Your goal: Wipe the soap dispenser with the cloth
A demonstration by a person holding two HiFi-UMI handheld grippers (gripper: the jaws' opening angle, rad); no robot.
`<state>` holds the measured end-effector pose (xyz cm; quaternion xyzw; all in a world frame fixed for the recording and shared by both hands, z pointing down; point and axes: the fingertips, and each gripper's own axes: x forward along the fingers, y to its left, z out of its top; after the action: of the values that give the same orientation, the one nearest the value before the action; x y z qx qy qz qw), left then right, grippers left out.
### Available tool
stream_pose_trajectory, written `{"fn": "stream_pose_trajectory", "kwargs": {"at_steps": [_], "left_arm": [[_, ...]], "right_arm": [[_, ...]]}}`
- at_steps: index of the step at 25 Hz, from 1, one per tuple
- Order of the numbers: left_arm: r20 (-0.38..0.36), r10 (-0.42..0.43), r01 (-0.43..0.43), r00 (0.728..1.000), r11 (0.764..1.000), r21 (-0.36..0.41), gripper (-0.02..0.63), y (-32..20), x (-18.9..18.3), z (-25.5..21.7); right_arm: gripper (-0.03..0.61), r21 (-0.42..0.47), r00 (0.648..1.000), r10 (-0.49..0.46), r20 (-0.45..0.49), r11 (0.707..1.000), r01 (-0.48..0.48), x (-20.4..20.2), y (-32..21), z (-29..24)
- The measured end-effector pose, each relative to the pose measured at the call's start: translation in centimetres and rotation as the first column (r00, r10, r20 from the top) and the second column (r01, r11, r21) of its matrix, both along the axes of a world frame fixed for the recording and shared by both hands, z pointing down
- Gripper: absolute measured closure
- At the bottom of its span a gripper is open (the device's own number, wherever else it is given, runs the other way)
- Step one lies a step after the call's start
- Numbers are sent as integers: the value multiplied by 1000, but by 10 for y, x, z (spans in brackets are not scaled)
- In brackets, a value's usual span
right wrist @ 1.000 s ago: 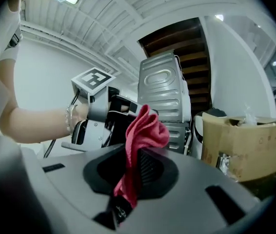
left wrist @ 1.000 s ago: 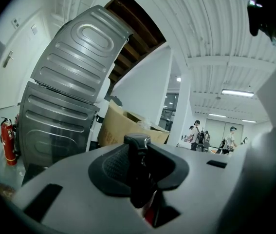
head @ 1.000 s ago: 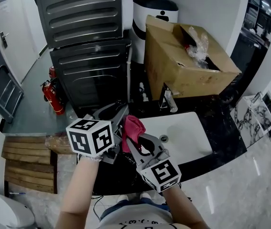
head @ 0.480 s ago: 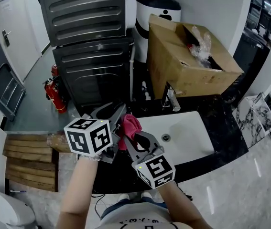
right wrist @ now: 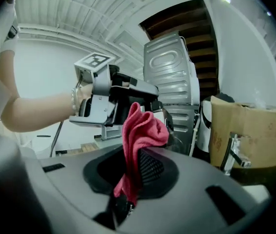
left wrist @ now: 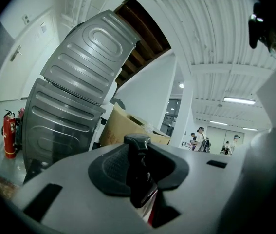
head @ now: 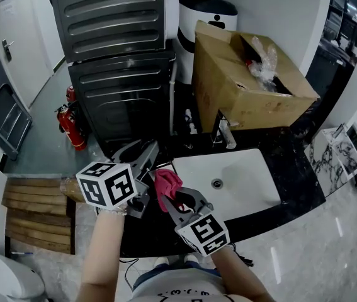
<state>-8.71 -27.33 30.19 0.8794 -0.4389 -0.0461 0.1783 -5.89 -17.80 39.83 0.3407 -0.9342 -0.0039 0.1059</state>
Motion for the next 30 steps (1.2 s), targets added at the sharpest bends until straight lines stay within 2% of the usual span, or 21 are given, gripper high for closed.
{"fn": "stream_pose_trajectory", "kwargs": {"at_steps": [3,6,8,11,14,16,19,22,27,30], "left_arm": [[-19,61,-60,998,997,49,518,6,-7,3],[-61,140,-132,988,983,127,518,14,-17,4],[-92,206,-185,974,963,194,520,22,-23,3],[-107,310,-269,945,920,286,520,36,-27,0],[-102,377,-325,921,885,332,520,46,-26,-5],[-97,395,-340,914,873,350,522,50,-24,-9],[-68,394,-347,917,869,352,520,52,-20,-11],[-45,385,-347,922,870,351,522,53,-18,-12],[-75,372,-323,925,876,359,522,53,-23,-14],[-92,372,-316,924,876,365,522,52,-24,-15]], "right_arm": [[525,37,996,-84,6,996,84,6,13,-16],[525,59,992,-103,72,993,99,22,15,-41],[525,57,990,-92,110,995,86,34,11,-51],[525,60,987,-95,129,994,88,43,6,-58],[525,77,978,-147,148,988,137,37,3,-66],[525,101,970,-195,148,978,181,25,4,-70],[525,125,957,-265,120,960,250,6,10,-72],[525,136,954,-287,85,952,274,-4,11,-70],[525,105,956,-280,88,957,270,-3,9,-64],[525,53,956,-290,34,956,288,0,13,-40]]}}
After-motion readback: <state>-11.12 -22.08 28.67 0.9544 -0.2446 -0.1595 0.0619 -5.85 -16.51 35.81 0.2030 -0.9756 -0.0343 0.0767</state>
